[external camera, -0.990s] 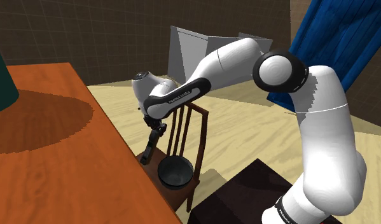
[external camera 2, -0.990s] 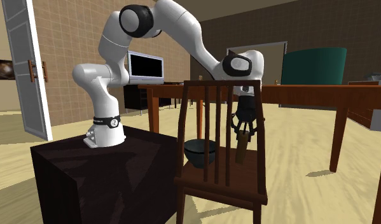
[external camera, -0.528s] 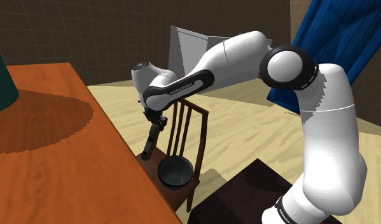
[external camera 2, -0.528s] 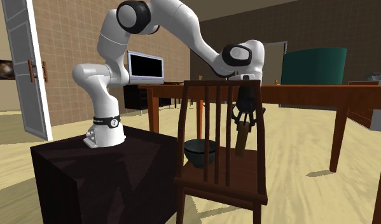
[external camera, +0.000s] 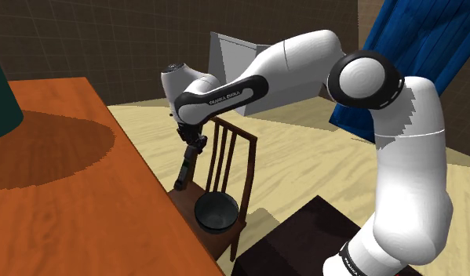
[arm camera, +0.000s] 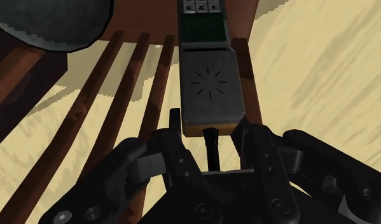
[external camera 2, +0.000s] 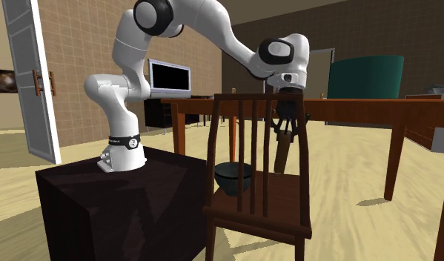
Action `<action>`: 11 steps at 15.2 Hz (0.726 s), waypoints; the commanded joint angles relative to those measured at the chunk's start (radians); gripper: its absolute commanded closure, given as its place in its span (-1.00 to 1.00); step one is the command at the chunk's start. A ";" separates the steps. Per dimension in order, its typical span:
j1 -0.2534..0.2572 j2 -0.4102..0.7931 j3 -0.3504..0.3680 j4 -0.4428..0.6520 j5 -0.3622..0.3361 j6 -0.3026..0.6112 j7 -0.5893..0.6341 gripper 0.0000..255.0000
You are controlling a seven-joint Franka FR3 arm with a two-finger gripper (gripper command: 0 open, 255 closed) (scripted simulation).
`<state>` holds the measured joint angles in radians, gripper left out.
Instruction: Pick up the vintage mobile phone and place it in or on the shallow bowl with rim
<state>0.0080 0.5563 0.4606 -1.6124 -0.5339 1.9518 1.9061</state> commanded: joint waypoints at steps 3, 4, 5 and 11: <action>-0.003 -0.025 0.009 0.020 0.017 -0.040 -0.018 1.00; -0.004 -0.031 0.010 0.025 0.020 -0.050 -0.022 1.00; -0.004 -0.036 0.012 0.031 0.024 -0.060 -0.027 1.00; -0.005 -0.065 0.021 0.069 0.044 -0.120 -0.051 1.00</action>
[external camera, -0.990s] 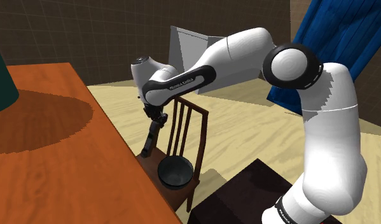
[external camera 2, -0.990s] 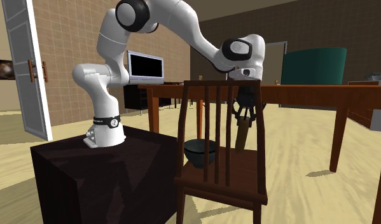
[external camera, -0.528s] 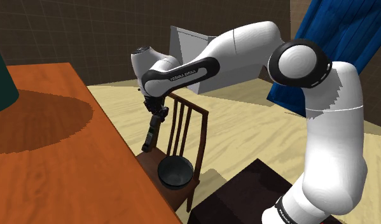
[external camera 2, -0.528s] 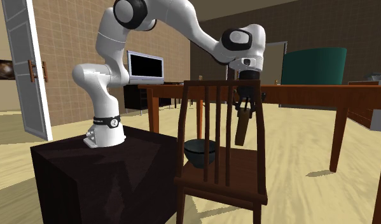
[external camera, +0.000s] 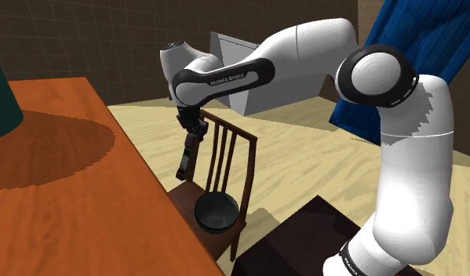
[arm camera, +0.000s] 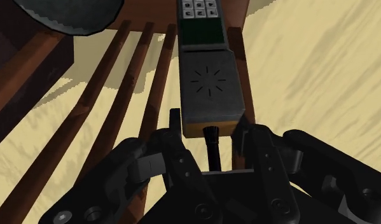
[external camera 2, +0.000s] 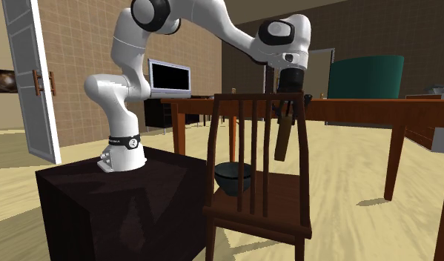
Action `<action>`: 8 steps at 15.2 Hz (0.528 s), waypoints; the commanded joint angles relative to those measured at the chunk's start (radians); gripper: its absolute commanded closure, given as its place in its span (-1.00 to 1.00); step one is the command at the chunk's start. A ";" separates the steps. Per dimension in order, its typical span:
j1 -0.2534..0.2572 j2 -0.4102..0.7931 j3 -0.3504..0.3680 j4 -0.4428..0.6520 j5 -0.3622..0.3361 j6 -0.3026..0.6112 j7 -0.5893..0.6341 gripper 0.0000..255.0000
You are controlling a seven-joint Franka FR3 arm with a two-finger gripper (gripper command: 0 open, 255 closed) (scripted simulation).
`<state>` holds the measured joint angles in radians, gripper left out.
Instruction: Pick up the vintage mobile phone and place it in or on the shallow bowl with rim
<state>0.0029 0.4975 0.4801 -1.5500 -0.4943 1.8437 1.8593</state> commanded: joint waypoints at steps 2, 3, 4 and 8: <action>-0.030 -0.096 0.019 -0.113 0.033 0.024 0.002 1.00; -0.044 -0.140 0.027 -0.168 0.049 0.040 0.003 1.00; -0.057 -0.183 0.035 -0.222 0.066 0.055 0.001 1.00; -0.095 -0.360 0.059 -0.417 0.146 0.105 -0.019 1.00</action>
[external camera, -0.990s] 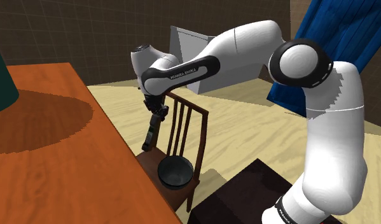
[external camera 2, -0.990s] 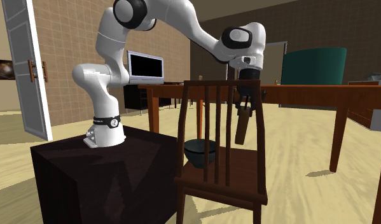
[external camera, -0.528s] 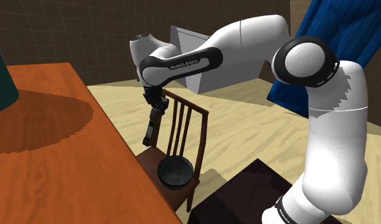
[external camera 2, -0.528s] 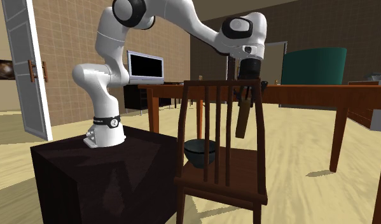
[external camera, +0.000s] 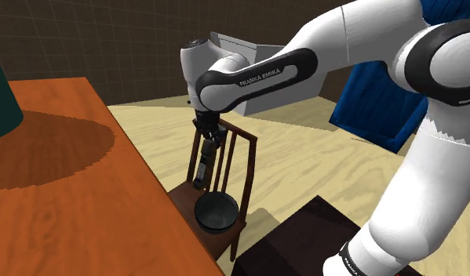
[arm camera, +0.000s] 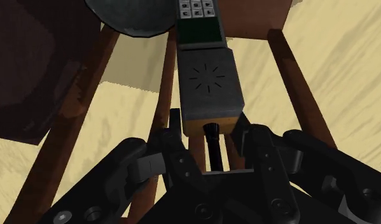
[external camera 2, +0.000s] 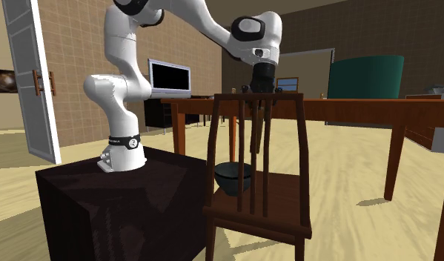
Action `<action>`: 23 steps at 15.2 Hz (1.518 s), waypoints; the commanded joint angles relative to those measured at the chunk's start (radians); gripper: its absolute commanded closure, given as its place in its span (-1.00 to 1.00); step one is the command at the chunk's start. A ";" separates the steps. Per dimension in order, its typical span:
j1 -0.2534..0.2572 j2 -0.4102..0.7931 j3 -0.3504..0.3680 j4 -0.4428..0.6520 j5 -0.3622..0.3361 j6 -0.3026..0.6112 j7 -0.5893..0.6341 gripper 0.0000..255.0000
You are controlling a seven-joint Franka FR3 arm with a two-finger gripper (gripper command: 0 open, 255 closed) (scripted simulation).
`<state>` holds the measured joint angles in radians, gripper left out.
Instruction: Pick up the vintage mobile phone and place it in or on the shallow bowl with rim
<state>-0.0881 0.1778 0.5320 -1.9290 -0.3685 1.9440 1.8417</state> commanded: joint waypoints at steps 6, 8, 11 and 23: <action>-0.011 -0.314 0.012 -0.288 0.169 0.038 -0.071 1.00; -0.005 -0.340 0.010 -0.323 0.182 0.051 -0.075 1.00; -0.006 -0.320 0.013 -0.346 0.168 0.089 -0.058 1.00; -0.015 -0.216 0.026 -0.417 0.086 0.235 0.032 1.00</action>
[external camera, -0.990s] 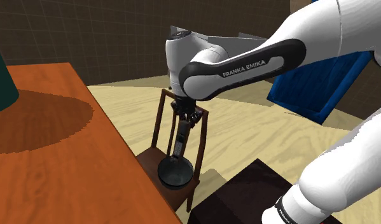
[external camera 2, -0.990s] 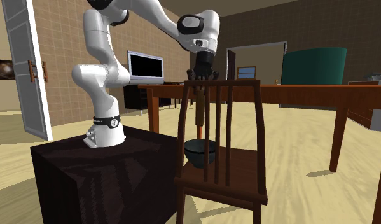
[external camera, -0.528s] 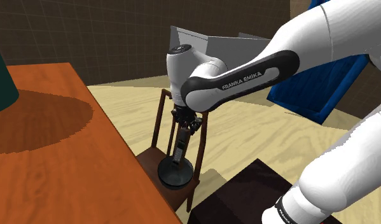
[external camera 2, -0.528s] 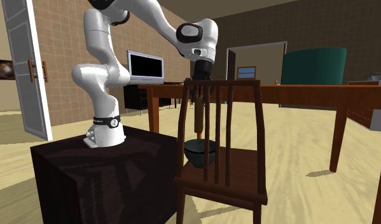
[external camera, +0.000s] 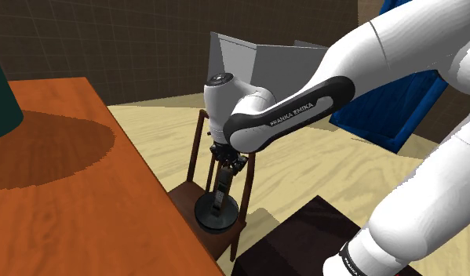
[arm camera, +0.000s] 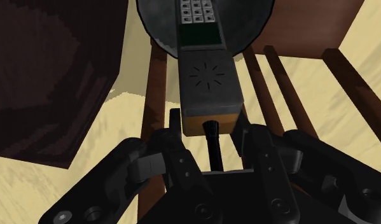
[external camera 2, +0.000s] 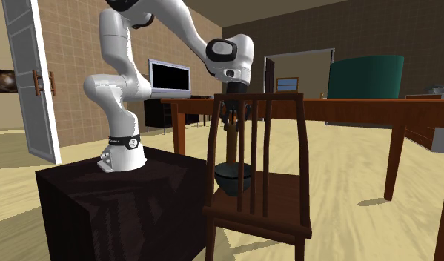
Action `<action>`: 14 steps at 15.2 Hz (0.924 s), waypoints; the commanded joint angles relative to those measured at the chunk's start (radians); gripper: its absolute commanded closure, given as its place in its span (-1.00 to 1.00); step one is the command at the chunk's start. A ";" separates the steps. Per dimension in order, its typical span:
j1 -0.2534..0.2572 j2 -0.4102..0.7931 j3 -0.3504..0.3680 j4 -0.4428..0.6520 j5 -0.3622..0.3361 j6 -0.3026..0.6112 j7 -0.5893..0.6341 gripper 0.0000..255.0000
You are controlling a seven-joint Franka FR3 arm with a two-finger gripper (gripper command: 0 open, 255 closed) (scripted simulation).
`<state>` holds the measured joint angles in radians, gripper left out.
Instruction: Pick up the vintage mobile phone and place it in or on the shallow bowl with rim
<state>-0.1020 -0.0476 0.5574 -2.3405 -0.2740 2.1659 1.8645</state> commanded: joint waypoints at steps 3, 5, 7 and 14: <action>-0.002 0.042 0.001 -0.018 -0.038 0.048 0.036 1.00; -0.003 0.056 0.001 -0.023 -0.051 0.062 0.048 1.00; -0.003 0.055 0.001 -0.023 -0.051 0.062 0.048 1.00; -0.003 0.055 0.001 -0.023 -0.051 0.062 0.048 -1.00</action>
<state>-0.1046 0.0079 0.5580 -2.3632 -0.3246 2.2276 1.9126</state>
